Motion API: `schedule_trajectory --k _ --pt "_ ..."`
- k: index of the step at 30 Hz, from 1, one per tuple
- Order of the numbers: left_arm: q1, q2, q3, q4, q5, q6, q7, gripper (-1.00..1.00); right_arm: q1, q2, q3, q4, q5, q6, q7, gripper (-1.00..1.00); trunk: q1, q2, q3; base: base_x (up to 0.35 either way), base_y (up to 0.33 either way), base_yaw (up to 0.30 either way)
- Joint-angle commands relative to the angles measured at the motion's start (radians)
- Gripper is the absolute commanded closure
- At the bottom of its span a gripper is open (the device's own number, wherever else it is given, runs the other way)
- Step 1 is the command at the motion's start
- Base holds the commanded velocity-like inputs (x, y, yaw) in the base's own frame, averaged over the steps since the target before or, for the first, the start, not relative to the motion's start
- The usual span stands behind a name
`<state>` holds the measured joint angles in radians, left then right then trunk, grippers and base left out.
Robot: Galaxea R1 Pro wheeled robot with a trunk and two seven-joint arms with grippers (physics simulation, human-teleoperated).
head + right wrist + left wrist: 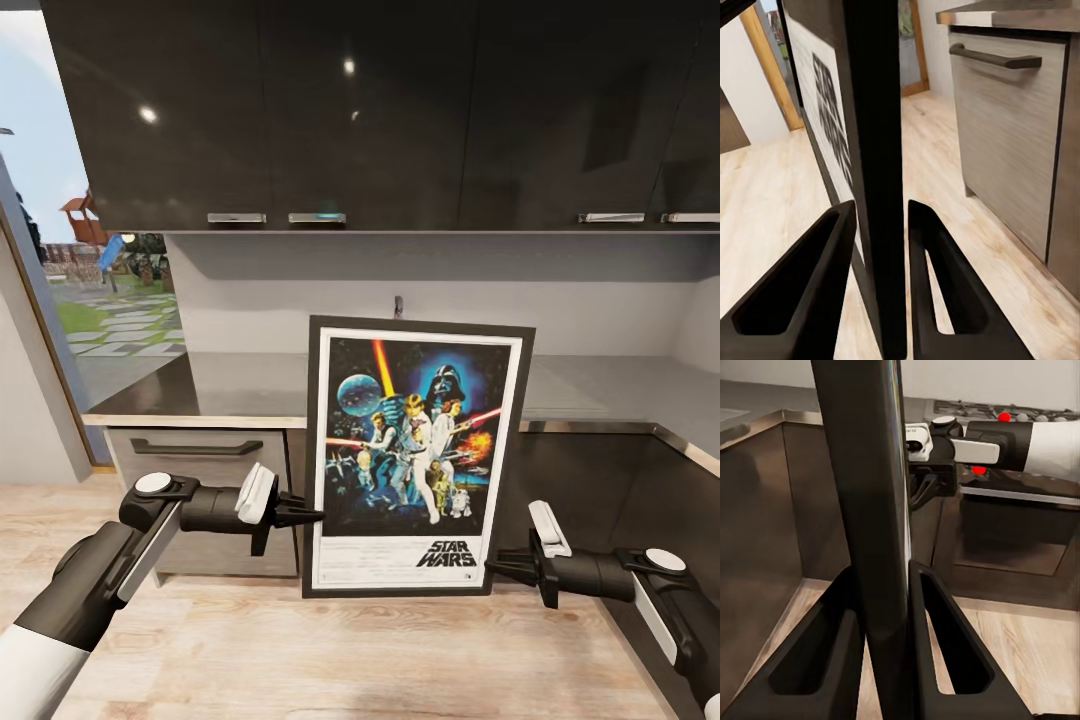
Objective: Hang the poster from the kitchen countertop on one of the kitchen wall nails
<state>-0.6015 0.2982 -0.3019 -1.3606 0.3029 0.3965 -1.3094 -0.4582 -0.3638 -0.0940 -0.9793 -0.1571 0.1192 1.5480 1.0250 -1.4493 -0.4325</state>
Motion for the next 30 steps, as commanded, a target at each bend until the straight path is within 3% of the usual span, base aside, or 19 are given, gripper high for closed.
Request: schedule_trajectory --k 1,7,8,24,28,30 --pt "-0.001 0.001 -0.001 0.001 0.003 0.007 0.018 1.00 0.000 0.000 0.000 -0.001 -0.004 0.014 0.007 1.00 0.000 -0.001 -0.001 0.000 0.000 0.000" --pt "-0.001 0.001 0.012 0.003 0.003 0.007 0.018 1.00 0.000 0.000 0.000 -0.001 -0.004 0.014 0.007 1.00 0.000 -0.001 -0.001 0.000 0.000 0.000" --pt "-0.001 0.001 0.015 0.003 0.003 0.007 0.018 -1.00 0.000 0.000 0.000 -0.001 -0.004 0.014 0.007 1.00 0.000 -0.001 -0.001 0.000 0.000 0.000" --pt "-0.001 0.002 0.038 0.009 0.002 0.007 0.019 -1.00 0.000 0.000 0.000 -0.002 -0.004 0.014 0.007 1.00 0.000 -0.001 -0.001 0.000 0.000 0.000" --pt "-0.001 0.005 0.049 0.050 0.001 0.004 0.019 -1.00 0.000 0.000 0.000 -0.002 -0.004 0.014 0.007 1.00 0.000 -0.001 -0.001 0.000 0.000 0.000" --pt "-0.001 0.027 0.077 0.104 0.002 -0.023 0.017 -1.00 0.000 0.000 0.000 -0.002 -0.004 0.014 0.006 1.00 0.000 -0.001 -0.001 0.000 0.000 0.000"
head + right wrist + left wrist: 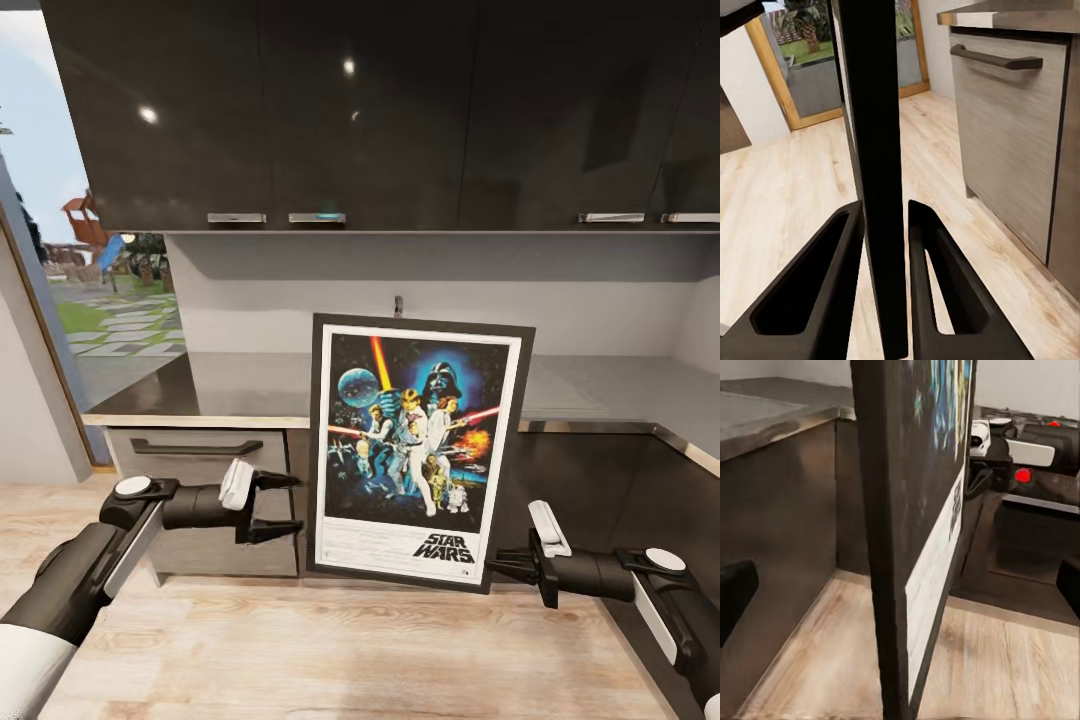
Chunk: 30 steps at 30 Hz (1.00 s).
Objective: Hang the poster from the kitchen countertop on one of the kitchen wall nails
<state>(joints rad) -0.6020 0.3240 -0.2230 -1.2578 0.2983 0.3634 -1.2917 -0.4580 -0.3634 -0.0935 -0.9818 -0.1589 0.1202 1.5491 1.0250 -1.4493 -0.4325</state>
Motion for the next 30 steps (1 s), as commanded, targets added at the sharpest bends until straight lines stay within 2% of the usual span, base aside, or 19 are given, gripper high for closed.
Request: schedule_trajectory --k 1,5,6,7,8,9,10,11,14,15,16,17,18,20,21,25,27,28,30 --pt "-0.001 0.018 0.013 0.033 0.008 -0.019 -0.009 -1.00 -0.001 0.000 0.000 0.000 -0.002 0.013 0.005 1.00 0.000 -0.001 -0.001 0.000 0.000 0.000" --pt "-0.001 0.051 0.031 0.099 0.008 -0.071 -0.064 -1.00 -0.001 0.000 -0.001 0.000 -0.002 0.013 0.005 1.00 0.000 -0.001 -0.001 0.000 0.000 0.000" --pt "-0.001 0.083 0.055 0.151 0.008 -0.092 -0.120 -1.00 -0.001 0.000 -0.001 0.000 -0.003 0.013 0.005 1.00 0.000 -0.001 -0.001 0.000 0.000 0.000" --pt "-0.001 0.095 0.067 0.169 0.008 -0.097 -0.140 -1.00 -0.001 0.000 -0.001 0.000 -0.003 0.013 0.005 1.00 0.000 -0.001 -0.001 0.000 0.000 0.000" --pt "-0.001 0.117 0.099 0.207 0.008 -0.105 -0.180 -1.00 -0.001 0.000 -0.001 0.000 -0.003 0.013 0.005 1.00 0.000 -0.001 -0.001 0.000 0.000 0.000" --pt "-0.001 0.126 0.117 0.227 0.008 -0.107 -0.202 -1.00 -0.001 0.000 -0.002 0.000 -0.003 0.013 0.005 1.00 0.000 -0.001 -0.001 0.000 0.000 0.000" --pt "-0.001 0.140 0.158 0.271 0.007 -0.112 -0.247 -1.00 -0.001 0.000 -0.002 0.000 -0.003 0.013 0.005 1.00 0.000 -0.001 -0.001 0.000 0.000 0.000" --pt "-0.001 0.146 0.179 0.293 0.006 -0.115 -0.269 -1.00 -0.001 0.000 -0.002 0.000 -0.003 0.013 0.005 1.00 0.000 -0.001 -0.001 0.000 0.000 0.000" --pt "-0.001 0.158 0.245 0.361 0.004 -0.143 -0.279 -1.00 -0.001 0.000 -0.002 0.000 -0.004 0.014 0.004 1.00 0.000 -0.001 -0.001 0.000 0.000 0.000" --pt "-0.001 0.163 0.282 0.410 0.003 -0.175 -0.279 -1.00 -0.001 0.000 -0.003 0.002 -0.004 0.014 0.003 1.00 0.000 -0.001 -0.001 0.000 0.000 0.000" --pt "-0.001 0.164 0.296 0.437 0.003 -0.192 -0.279 -1.00 -0.001 0.000 -0.003 0.002 -0.004 0.014 0.002 1.00 0.000 -0.001 -0.001 0.000 0.000 0.000" --pt "-0.001 0.163 0.335 0.586 0.004 -0.274 -0.279 -1.00 -0.001 0.000 -0.005 0.005 -0.004 0.015 0.000 1.00 0.000 -0.001 -0.001 0.000 0.000 0.000" --pt "-0.001 0.160 0.341 0.660 0.004 -0.310 -0.279 -1.00 -0.001 0.000 -0.005 0.005 -0.003 0.014 -0.001 1.00 0.000 -0.001 -0.001 0.000 0.000 0.000" --pt "-0.001 0.155 0.345 0.737 0.005 -0.350 -0.279 -1.00 -0.001 0.001 -0.005 0.005 -0.003 0.014 -0.002 1.00 0.000 -0.001 -0.001 0.000 0.000 0.000" --pt "-0.001 0.149 0.349 0.807 0.006 -0.384 -0.279 -1.00 -0.001 0.002 -0.005 0.004 -0.003 0.013 -0.002 1.00 0.000 -0.001 -0.001 0.000 0.000 0.000" --pt "-0.001 0.138 0.355 0.897 0.007 -0.422 -0.279 -1.00 -0.001 0.003 -0.005 0.004 -0.004 0.013 -0.003 1.00 0.000 -0.001 -0.001 0.000 0.000 0.000" --pt "-0.001 0.131 0.362 0.977 0.008 -0.438 -0.279 -1.00 -0.001 0.004 -0.005 0.003 -0.004 0.013 -0.004 1.00 0.000 -0.001 -0.001 0.000 0.000 0.000" --pt "-0.001 0.128 0.381 1.027 0.015 -0.444 -0.279 -1.00 -0.001 0.004 -0.005 0.002 -0.004 0.013 -0.006 1.00 0.000 -0.001 -0.001 0.000 0.000 0.036" --pt "-0.001 0.127 0.399 1.047 0.030 -0.446 -0.279 -1.00 -0.001 0.004 -0.005 0.002 -0.004 0.012 -0.006 1.00 0.000 -0.001 -0.001 0.000 0.000 0.098"
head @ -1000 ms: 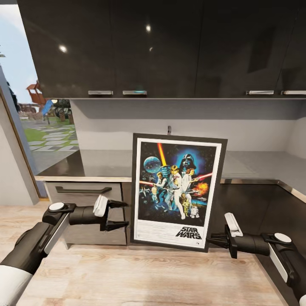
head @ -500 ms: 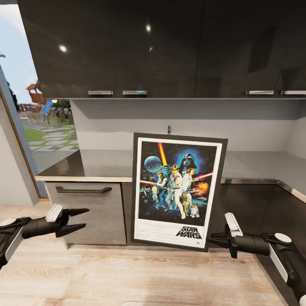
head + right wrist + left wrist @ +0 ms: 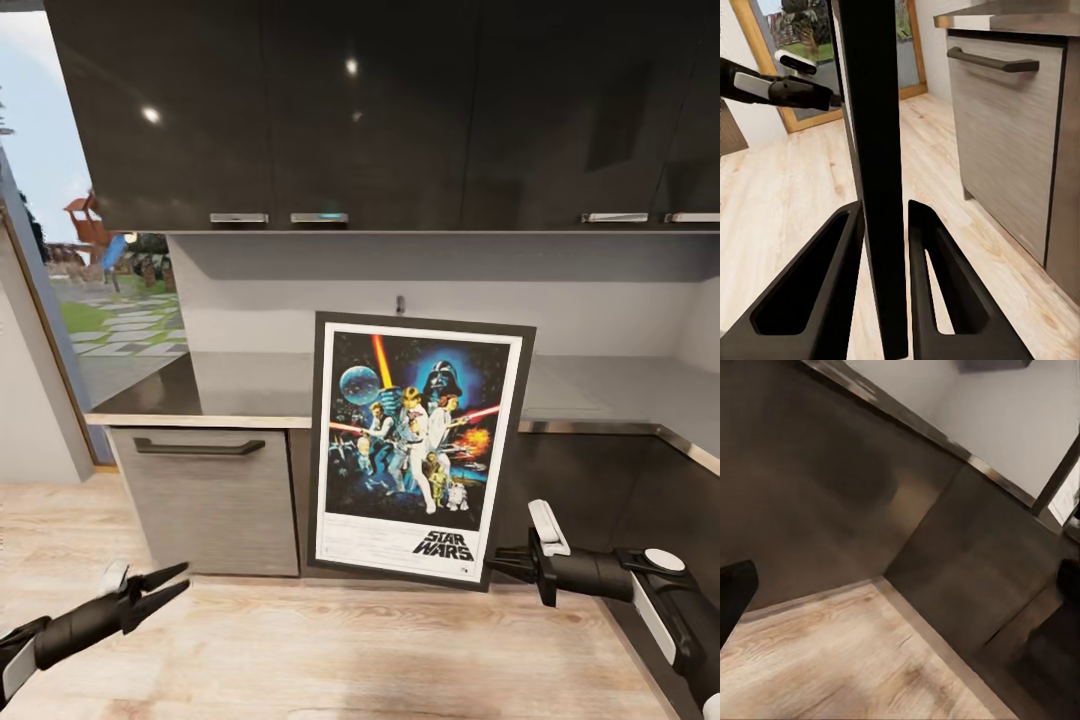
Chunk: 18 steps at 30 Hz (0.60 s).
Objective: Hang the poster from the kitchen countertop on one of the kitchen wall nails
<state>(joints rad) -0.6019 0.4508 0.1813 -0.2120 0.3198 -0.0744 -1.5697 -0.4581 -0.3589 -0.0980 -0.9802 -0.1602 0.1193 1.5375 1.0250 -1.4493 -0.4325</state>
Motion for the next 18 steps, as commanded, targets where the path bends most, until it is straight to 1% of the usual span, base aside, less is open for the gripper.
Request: schedule_trajectory --k 1,3,4,7,15,18 --pt "-0.001 0.000 0.003 0.009 0.016 -0.008 -0.001 -1.00 -0.001 0.000 0.000 0.000 -0.002 0.013 0.005 1.00 0.000 -0.001 -0.001 0.000 0.000 0.154" --pt "-0.001 0.002 0.025 0.036 0.047 -0.007 -0.001 -1.00 -0.001 0.000 0.000 -0.001 -0.002 0.013 0.004 1.00 0.000 -0.001 -0.001 0.000 0.000 0.225" --pt "-0.001 0.003 0.029 0.045 0.053 -0.007 -0.001 -1.00 -0.001 0.000 0.000 -0.001 -0.002 0.013 0.003 1.00 0.000 -0.001 -0.001 0.000 0.000 0.243" --pt "-0.001 0.004 0.033 0.055 0.060 -0.007 -0.001 -1.00 -0.001 0.000 -0.001 0.000 -0.002 0.016 0.004 1.00 0.000 -0.001 -0.001 0.000 0.000 0.165" --pt "-0.001 0.004 0.037 0.064 0.065 -0.007 -0.001 -1.00 -0.001 0.000 -0.004 -0.002 -0.003 0.020 0.005 1.00 0.000 -0.001 -0.001 0.000 0.000 0.026" --pt "-0.001 0.003 0.039 0.065 0.065 -0.006 -0.001 -1.00 -0.001 0.000 -0.004 -0.002 -0.002 0.018 0.003 1.00 0.000 -0.001 -0.001 0.000 0.000 0.158"
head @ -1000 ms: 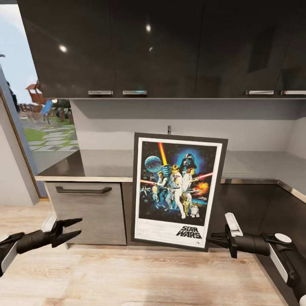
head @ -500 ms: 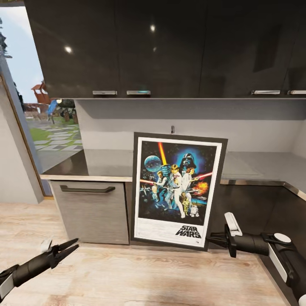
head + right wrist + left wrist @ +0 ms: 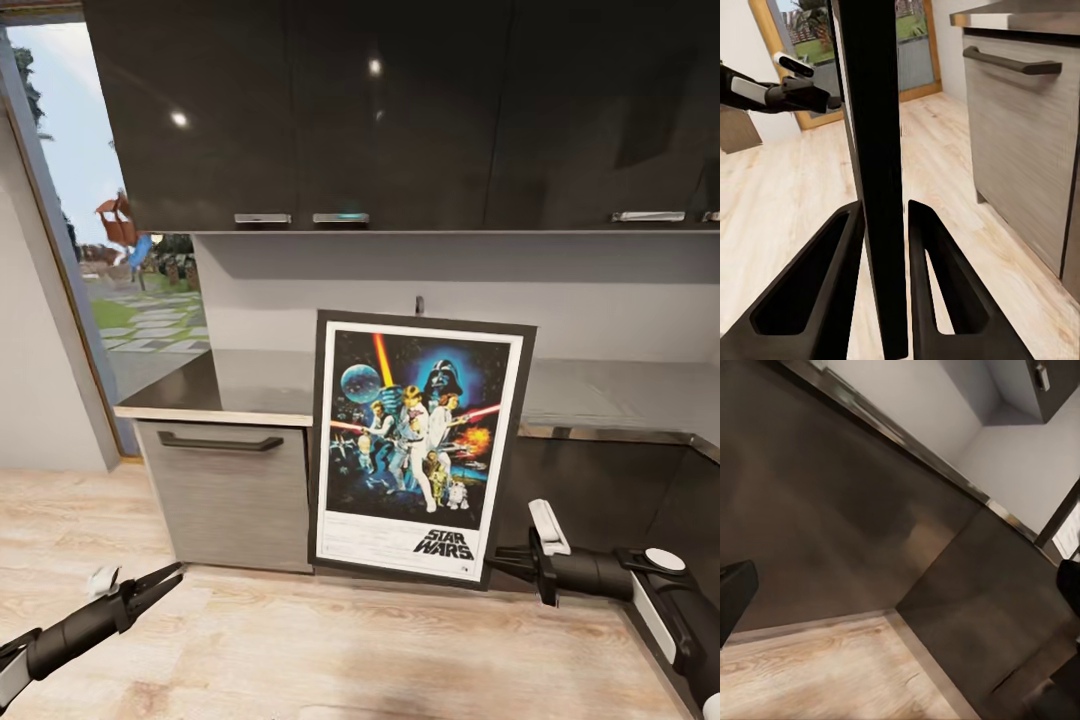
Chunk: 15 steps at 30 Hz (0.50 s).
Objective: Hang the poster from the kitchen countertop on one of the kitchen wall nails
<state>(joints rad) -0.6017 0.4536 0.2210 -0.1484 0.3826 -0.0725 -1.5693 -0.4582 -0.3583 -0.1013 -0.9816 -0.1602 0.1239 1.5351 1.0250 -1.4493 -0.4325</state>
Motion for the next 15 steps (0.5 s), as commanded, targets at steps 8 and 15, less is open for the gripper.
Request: schedule_trajectory --k 8,15 --pt "-0.001 -0.004 0.000 0.003 0.002 -0.009 0.037 -1.00 0.000 0.001 0.001 0.000 -0.005 0.014 -0.061 1.00 0.000 -0.001 -0.001 0.000 0.000 0.274" --pt "-0.001 -0.005 0.000 0.003 0.002 -0.009 0.048 -1.00 0.000 0.020 0.003 0.000 -0.004 0.014 -0.076 1.00 0.000 -0.001 -0.001 0.000 0.000 0.291"
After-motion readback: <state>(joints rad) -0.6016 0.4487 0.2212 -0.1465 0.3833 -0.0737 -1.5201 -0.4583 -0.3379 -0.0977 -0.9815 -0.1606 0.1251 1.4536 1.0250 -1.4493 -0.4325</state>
